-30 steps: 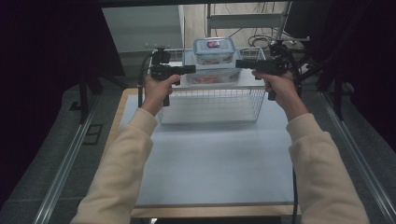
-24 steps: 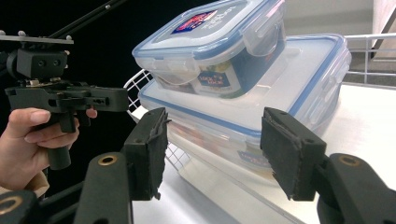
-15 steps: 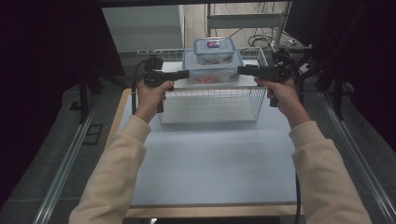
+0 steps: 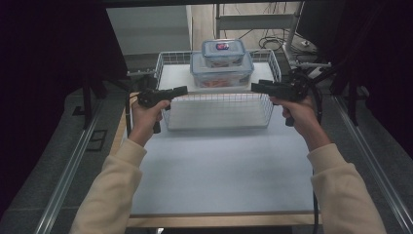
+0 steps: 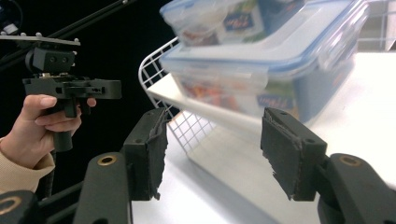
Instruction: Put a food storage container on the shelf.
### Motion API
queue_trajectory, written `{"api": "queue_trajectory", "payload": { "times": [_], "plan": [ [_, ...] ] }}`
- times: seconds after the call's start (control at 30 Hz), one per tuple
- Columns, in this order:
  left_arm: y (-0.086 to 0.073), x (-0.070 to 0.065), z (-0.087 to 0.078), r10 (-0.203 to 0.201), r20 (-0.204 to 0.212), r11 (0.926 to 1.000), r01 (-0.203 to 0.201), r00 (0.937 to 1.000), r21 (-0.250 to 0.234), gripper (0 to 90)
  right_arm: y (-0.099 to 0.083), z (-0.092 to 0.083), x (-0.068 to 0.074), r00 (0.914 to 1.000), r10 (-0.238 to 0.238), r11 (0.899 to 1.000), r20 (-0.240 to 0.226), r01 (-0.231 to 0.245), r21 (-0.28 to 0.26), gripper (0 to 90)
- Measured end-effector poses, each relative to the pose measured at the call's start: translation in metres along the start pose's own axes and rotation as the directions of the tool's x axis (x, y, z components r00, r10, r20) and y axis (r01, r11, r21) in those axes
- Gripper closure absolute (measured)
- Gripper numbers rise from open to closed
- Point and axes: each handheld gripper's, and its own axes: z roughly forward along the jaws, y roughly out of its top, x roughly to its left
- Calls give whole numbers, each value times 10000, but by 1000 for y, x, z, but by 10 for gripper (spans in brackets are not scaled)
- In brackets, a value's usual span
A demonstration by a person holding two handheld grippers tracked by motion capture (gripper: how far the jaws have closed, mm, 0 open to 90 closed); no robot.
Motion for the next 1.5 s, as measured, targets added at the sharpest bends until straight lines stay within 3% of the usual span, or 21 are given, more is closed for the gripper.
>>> {"api": "queue_trajectory", "payload": {
  "times": [0.07,0.2,0.37,0.47,0.57,0.7,0.83,1.0,1.13,1.2,1.3,1.5],
  "plan": [
    [-10,-1,-5,-44,87,10000,44,10000,-39,890,-6,-4,3,9999,-126,9999,-19,126,9,403],
    [-30,-3,-13,159,-153,9999,-158,9998,43,877,-21,-13,8,9996,-277,9996,-65,277,25,398],
    [-57,1,-23,26,30,9999,-26,10000,148,842,-43,-23,12,9984,-538,9981,192,532,317,393],
    [-74,1,-27,158,-174,9997,-155,9997,200,742,-57,-27,12,9975,-653,9967,281,638,504,384],
    [-92,-1,-28,330,-426,9986,-311,9985,432,575,-75,-32,12,9975,-649,9961,264,631,622,378],
    [-118,-4,-28,709,-819,9945,-641,9941,828,419,-99,-36,10,9972,-665,9949,357,635,788,360],
    [-144,-5,-29,916,-962,9894,-796,9911,1216,345,-130,-39,9,9964,-662,9900,535,589,1281,331],
    [-171,-2,-27,998,-1059,9801,-794,9894,1820,309,-164,-41,4,9977,-327,9870,596,229,1589,320],
    [-186,2,-25,880,-1217,9726,-589,9887,2249,289,-189,-39,0,9975,-143,9829,698,12,1840,312],
    [-192,4,-22,882,-1357,9683,-530,9868,2441,283,-195,-36,-1,9969,-149,9750,769,-26,2223,299],
    [-196,6,-18,942,-1500,9625,-515,9842,2665,271,-203,-32,-3,9963,-136,9712,852,-71,2381,294],
    [-196,7,-19,893,-1616,9650,-452,9828,2583,268,-209,-28,-2,9933,-400,9646,1080,102,2635,285]
  ]
}}
